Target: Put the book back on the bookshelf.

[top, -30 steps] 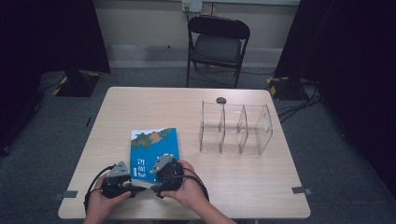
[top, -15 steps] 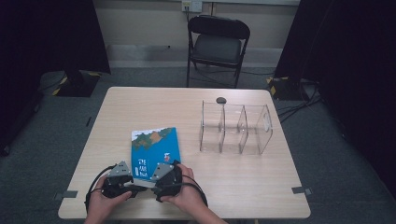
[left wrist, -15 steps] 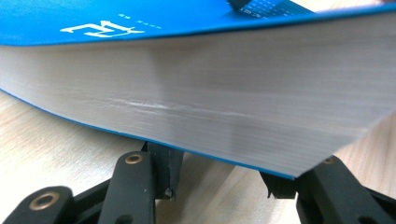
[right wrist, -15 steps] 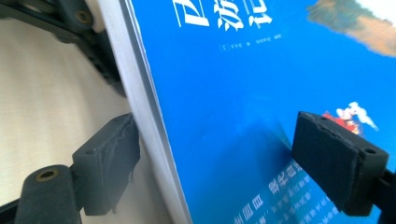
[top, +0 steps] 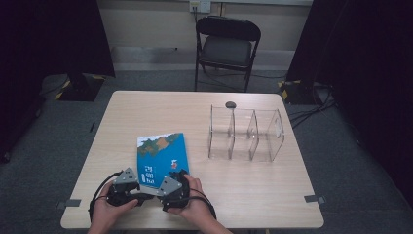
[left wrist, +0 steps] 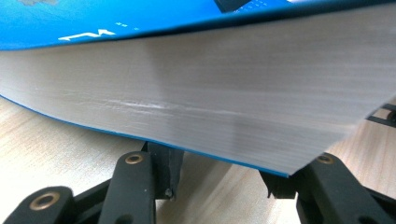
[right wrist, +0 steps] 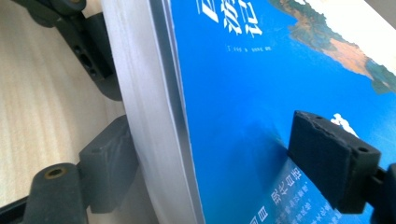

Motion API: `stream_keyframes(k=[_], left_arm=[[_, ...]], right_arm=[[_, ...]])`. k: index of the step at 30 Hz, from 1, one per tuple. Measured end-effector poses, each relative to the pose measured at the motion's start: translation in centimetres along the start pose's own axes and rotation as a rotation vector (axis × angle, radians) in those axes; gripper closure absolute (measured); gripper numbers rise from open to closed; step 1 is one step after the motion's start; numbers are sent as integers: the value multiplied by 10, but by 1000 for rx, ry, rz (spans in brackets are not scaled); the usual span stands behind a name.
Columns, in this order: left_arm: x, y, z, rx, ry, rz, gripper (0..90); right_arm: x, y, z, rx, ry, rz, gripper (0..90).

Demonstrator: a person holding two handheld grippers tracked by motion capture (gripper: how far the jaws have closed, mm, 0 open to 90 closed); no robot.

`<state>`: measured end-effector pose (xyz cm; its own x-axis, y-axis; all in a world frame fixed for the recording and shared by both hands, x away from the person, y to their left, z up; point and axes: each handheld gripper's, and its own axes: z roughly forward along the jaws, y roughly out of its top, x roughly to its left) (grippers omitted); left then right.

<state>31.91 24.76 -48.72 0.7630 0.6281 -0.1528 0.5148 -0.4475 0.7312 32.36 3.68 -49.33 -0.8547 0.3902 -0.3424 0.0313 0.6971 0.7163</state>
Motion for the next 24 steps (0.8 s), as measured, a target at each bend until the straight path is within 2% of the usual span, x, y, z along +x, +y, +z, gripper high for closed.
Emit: stream_keyframes(k=[5,7,8,9,12,14,16,21,24], left_arm=[[0,0,0,6,0,4,545],[-1,0,1,13,2,17,545],[-2,1,2,22,12,39,545],[-2,2,2,20,13,40,545],[-2,1,0,11,11,57,531],[-2,2,-2,13,28,90,475],[0,1,-5,8,56,104,420],[7,-4,-7,-3,69,112,280],[11,-8,-8,13,72,121,251]], right_arm=[[3,-1,2,-11,-38,-26,239],[3,-2,1,-16,-43,-35,274],[4,-1,0,-18,-43,-38,315],[4,-1,-2,-26,-43,-58,380],[4,0,-6,-34,-42,-71,459],[3,1,-8,-37,-35,-61,478],[1,2,-9,-31,-24,-51,495],[-5,6,-14,7,1,-51,521],[-10,7,-18,22,15,-53,526]])
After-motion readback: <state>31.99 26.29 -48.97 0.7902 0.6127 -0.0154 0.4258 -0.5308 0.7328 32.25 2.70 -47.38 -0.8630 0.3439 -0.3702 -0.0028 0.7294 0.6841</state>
